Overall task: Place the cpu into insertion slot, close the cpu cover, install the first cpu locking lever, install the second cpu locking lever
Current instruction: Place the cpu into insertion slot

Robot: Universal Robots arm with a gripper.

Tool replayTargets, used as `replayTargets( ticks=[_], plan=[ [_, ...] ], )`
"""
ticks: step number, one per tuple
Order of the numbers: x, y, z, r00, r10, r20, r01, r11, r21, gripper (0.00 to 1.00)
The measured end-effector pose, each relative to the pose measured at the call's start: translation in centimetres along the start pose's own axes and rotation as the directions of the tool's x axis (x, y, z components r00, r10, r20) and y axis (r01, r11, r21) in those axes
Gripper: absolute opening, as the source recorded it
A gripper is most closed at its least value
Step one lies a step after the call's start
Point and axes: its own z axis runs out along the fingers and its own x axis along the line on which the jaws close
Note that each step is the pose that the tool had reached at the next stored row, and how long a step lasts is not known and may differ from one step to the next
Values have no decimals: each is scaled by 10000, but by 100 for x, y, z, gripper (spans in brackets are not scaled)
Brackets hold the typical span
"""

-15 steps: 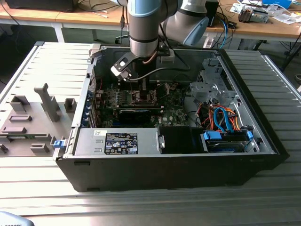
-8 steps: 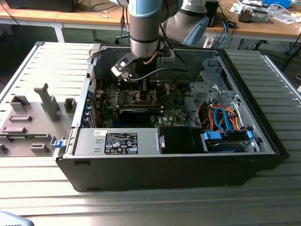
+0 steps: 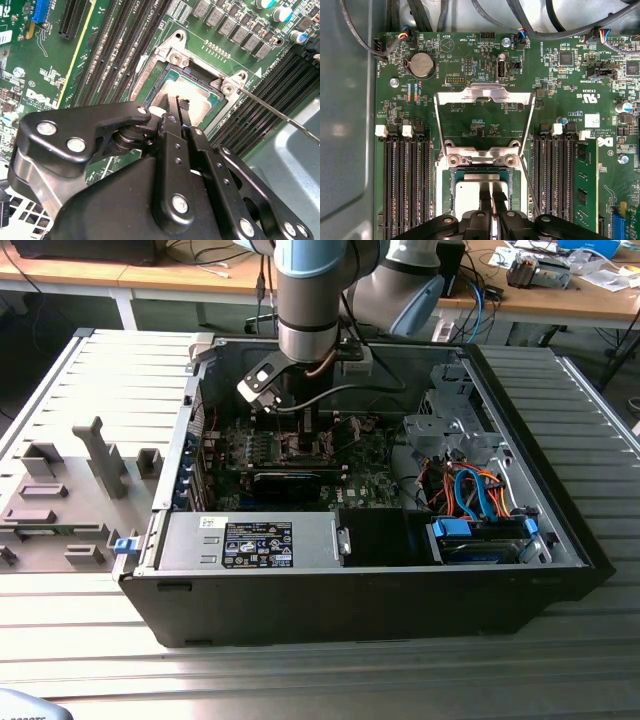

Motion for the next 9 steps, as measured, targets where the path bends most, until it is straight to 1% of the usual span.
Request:
replayTargets(
  ticks=[6, 9],
  plan=[
    [9, 2, -39, 10000, 1, -24, -1, 10000, -2, 16],
    [10, 2, -54, 10000, -1, -24, 1, 10000, 0, 16]
  ],
)
